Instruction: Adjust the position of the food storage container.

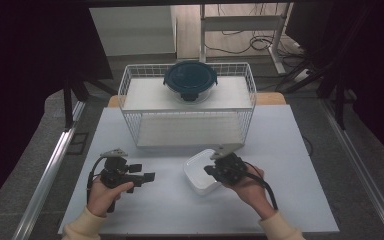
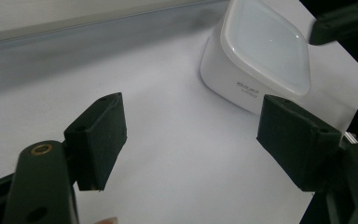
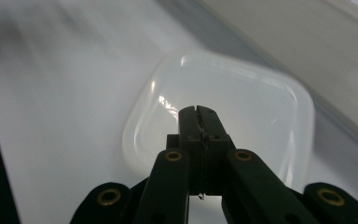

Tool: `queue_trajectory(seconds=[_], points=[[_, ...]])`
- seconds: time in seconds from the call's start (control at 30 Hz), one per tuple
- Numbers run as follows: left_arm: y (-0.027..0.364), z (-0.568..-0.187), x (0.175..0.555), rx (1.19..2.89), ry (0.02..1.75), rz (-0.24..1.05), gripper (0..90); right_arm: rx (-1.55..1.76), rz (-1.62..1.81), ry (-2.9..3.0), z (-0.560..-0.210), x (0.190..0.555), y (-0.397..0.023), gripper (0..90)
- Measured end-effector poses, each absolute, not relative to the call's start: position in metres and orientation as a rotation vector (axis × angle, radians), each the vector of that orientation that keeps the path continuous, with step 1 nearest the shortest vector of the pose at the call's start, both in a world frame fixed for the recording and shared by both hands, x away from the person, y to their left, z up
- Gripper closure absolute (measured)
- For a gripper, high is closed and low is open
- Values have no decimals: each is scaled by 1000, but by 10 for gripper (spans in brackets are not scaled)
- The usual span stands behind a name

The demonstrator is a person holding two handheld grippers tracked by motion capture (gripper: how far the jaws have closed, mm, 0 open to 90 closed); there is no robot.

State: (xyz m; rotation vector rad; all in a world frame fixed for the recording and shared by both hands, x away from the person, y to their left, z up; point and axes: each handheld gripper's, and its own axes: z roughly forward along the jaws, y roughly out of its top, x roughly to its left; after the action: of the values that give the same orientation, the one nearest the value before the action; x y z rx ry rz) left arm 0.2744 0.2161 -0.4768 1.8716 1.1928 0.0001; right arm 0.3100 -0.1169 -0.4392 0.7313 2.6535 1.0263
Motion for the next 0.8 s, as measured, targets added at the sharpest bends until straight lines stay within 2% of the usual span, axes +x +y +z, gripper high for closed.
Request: queue_trajectory(seconds=[0.2, 0.4, 0.6, 0.8], points=[[216, -478, 275, 1886, 1184, 2, 233, 689, 939, 2682, -441, 342, -63, 894], [216, -479, 276, 1892, 1186, -2, 234, 694, 854, 2729, -455, 365, -31, 893], [217, -478, 275, 1889, 1182, 0, 233, 697, 742, 2784, -470, 375, -24, 893], [217, -479, 276, 1896, 1186, -2, 233, 637, 695, 2832, -467, 362, -28, 893]])
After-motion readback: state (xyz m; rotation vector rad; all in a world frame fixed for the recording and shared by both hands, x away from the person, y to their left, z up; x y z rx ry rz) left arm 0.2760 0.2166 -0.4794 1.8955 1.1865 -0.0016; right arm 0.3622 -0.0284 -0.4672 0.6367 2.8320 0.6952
